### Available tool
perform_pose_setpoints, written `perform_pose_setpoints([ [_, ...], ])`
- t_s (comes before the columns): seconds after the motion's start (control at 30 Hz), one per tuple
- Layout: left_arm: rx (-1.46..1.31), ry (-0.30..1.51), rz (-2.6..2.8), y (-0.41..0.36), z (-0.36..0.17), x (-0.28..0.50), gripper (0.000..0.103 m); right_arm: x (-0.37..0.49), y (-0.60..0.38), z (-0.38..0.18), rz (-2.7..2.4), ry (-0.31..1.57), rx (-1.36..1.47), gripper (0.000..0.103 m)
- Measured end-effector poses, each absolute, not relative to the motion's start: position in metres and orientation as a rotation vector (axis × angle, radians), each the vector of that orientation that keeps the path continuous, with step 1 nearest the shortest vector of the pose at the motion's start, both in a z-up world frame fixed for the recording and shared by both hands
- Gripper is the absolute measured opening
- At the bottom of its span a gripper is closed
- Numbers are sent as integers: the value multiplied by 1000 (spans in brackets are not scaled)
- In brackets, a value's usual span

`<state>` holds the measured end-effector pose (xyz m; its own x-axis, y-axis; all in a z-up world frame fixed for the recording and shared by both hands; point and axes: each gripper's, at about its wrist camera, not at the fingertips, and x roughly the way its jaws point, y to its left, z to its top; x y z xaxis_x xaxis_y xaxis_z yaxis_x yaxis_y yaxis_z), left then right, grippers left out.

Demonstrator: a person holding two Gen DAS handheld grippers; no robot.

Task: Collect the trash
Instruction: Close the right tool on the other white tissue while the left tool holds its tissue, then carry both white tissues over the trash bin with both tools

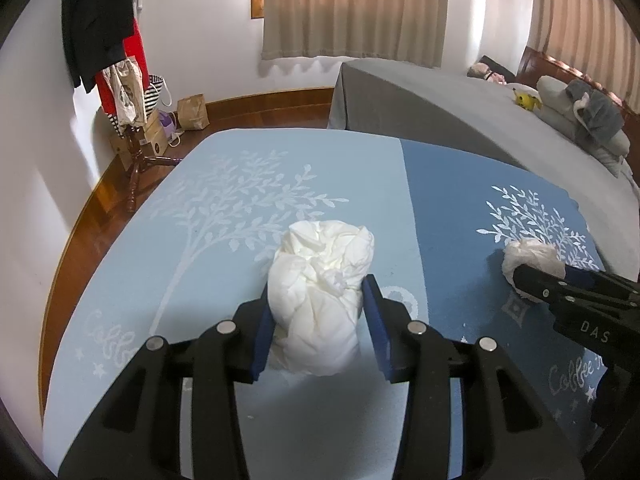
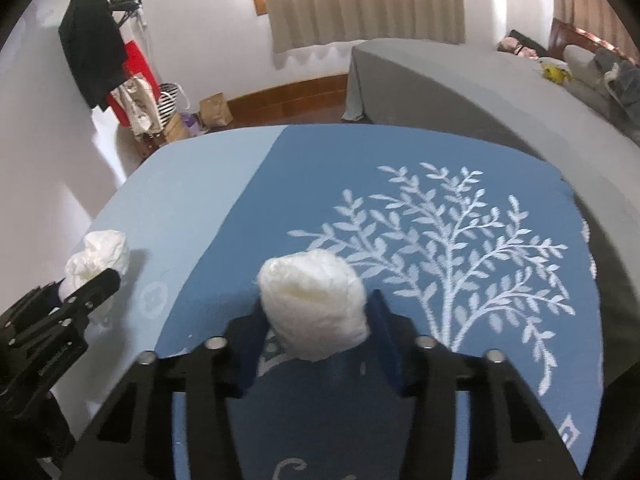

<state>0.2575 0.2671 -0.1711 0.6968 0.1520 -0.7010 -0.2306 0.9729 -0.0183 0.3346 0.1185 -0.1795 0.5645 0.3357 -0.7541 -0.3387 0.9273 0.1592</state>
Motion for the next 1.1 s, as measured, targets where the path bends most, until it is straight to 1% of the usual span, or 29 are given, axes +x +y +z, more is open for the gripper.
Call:
perform_pose_setpoints([
  [0.03, -107, 771, 213, 267, -171, 257, 41, 333, 120, -178, 397, 880, -15, 42],
  [0.13, -105, 770, 210, 265, -169, 256, 41, 330, 121, -176, 406, 874, -9, 40],
  [0.53, -87, 740, 173, 242, -151, 247, 41, 307, 93, -148, 416, 815, 19, 40],
  [1.1, -67, 664, 78, 169, -104, 206, 42, 250, 25, -94, 385, 701, 95, 40],
])
